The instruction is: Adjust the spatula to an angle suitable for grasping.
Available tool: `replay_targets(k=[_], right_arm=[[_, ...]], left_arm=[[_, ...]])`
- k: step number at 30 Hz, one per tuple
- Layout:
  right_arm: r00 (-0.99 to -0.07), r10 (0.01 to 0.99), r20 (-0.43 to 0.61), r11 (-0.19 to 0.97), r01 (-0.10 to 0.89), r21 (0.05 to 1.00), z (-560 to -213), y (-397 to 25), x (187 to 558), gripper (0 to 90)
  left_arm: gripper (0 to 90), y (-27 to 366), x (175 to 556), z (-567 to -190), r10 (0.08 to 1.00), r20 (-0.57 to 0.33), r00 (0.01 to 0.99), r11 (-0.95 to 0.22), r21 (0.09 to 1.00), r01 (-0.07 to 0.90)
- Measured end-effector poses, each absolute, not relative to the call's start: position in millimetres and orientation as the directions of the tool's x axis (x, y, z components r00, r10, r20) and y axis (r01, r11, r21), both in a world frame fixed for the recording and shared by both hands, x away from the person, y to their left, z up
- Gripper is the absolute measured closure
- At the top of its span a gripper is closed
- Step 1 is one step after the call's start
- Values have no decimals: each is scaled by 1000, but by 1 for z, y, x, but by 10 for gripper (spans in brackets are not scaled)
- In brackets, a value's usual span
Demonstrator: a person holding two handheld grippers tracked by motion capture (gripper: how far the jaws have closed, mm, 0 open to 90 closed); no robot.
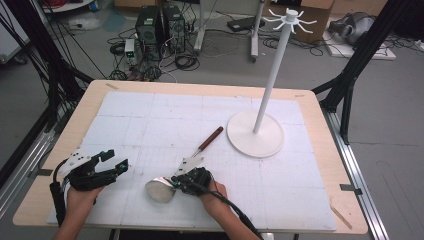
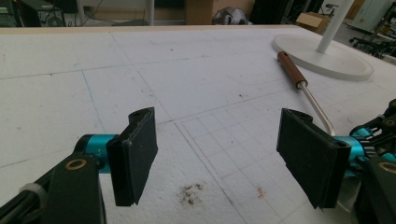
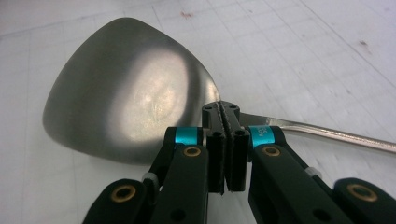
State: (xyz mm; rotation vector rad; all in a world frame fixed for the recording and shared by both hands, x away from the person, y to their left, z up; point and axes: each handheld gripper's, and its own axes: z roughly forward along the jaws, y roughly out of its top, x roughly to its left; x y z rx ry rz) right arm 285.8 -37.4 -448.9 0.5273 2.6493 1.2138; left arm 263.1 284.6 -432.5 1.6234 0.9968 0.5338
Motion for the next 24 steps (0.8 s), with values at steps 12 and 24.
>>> replay_targets(k=[12,24], right_arm=[[-872,489,-8,503,275,819,-423,-73,293,866],[-749,662,14,342,319,884,-405,-205,272,694]], left_arm=[[291,286,263,-433,823,-149,548,-48,943,329],[293,284,263,-433,815,-161,556,-39,943,329]])
